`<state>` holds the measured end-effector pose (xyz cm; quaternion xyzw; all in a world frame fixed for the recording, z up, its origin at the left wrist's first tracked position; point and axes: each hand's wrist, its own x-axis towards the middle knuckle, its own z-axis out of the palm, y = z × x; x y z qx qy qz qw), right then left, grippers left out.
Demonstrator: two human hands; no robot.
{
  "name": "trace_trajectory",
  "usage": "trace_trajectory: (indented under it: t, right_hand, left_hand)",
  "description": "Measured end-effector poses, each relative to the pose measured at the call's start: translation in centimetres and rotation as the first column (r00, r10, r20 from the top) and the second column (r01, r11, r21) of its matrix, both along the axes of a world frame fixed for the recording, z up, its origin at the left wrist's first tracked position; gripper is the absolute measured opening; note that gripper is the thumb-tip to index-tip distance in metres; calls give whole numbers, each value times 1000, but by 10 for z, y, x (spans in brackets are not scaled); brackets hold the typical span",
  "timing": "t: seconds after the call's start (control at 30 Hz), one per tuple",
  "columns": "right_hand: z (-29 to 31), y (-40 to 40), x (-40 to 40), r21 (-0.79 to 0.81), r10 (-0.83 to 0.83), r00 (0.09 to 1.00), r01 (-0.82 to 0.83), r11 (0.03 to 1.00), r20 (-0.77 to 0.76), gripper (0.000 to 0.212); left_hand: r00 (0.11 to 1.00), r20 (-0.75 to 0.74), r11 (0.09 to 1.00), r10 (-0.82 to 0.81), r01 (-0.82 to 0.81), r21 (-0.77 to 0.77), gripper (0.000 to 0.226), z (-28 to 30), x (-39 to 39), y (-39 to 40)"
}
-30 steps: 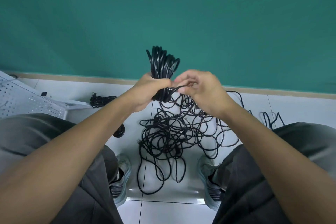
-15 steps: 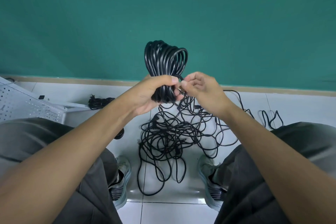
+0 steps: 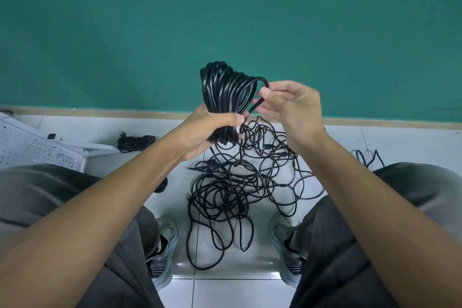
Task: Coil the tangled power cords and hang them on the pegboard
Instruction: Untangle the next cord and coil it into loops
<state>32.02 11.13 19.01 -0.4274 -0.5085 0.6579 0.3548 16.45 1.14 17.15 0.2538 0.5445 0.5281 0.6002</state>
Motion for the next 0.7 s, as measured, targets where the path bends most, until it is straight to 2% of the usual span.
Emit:
trace_trajectory:
  t: [0.07,0.17,0.33,0.4,0.5,0.6,0.7]
  right_hand:
    - [4,3,-1,2,-20,999,20,1000,-27,5]
    - [7,6,-2,5,-7,999,7,1000,-33,5]
    - [4,4,-4,32,24,1000,-24,999,6,10]
    - [3,2,-5,50,28,999,-29,998,18,13]
    - [-4,-3,-8,99,60,997,-64,993,40,13]
    - [-21,-16,-11,111,265,939,-294,949,220,43]
    - [-37,-33,-12,-76,509,791,-516,853,339,69]
  left_hand:
    - [1000,26,1000,7,-8,13,47,2,0,1]
    - [1000,17,999,-20,20,32,45,3,-1,2]
    - [989,-104,993,-101,108,55,53,3,0,-1]
    - [991,-88,993,-98,104,64,49,3,1,-1]
    - [996,-76,994,-41,48,100,28,3,2,1]
    - [1000,-7,994,23,-22,106,26,5,-2,4]
    - [987,84,986,136,-142,82,34,7,-12,7]
